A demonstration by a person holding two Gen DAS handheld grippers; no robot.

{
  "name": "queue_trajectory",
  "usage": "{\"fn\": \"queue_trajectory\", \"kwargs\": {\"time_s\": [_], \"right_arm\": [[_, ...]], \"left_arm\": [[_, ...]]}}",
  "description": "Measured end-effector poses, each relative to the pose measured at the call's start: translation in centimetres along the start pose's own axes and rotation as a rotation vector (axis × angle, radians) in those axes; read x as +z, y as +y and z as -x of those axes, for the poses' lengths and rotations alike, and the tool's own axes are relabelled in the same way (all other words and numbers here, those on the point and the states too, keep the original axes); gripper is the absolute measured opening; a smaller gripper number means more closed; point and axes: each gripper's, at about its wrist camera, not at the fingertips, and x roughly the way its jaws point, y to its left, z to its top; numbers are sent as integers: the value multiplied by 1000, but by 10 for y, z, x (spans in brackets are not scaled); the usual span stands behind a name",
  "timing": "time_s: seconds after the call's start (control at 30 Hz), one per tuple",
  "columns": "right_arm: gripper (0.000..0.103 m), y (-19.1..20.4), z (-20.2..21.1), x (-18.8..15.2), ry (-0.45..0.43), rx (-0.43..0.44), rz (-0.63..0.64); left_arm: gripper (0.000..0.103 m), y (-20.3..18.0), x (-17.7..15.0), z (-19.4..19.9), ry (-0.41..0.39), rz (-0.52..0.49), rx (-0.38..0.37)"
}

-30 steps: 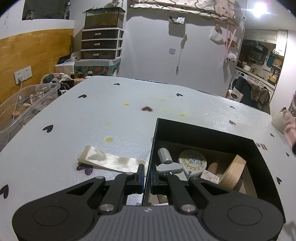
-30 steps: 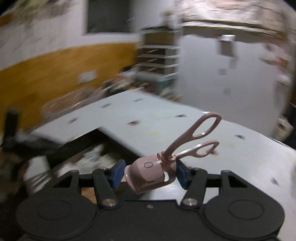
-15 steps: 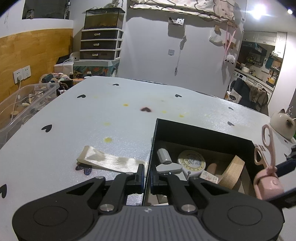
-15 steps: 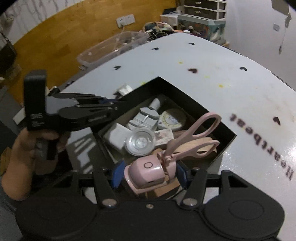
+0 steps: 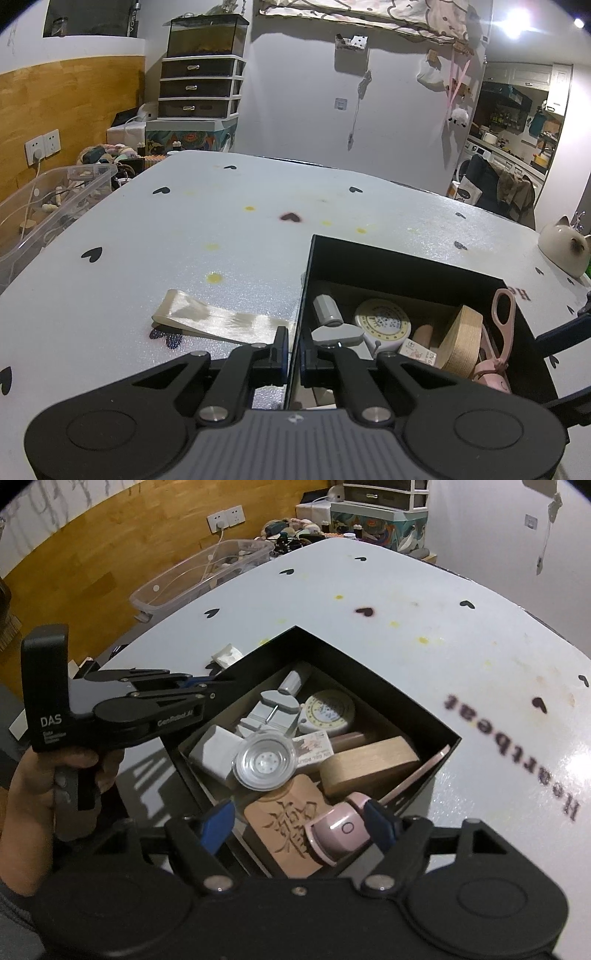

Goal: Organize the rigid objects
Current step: 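Carry the pink eyelash curler into the black box and release it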

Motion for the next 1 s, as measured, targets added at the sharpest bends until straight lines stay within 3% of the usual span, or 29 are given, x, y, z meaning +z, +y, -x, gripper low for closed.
{"fn": "queue_trajectory", "kwargs": {"time_s": [0.7, 1.0], "right_arm": [[83, 0, 22, -12, -89, -36, -23], [96, 9, 47, -24, -235, -82, -29]], "left_arm": [[5, 1, -1, -3, 4, -6, 8], [5, 1, 1, -3, 9, -21, 4]]}}
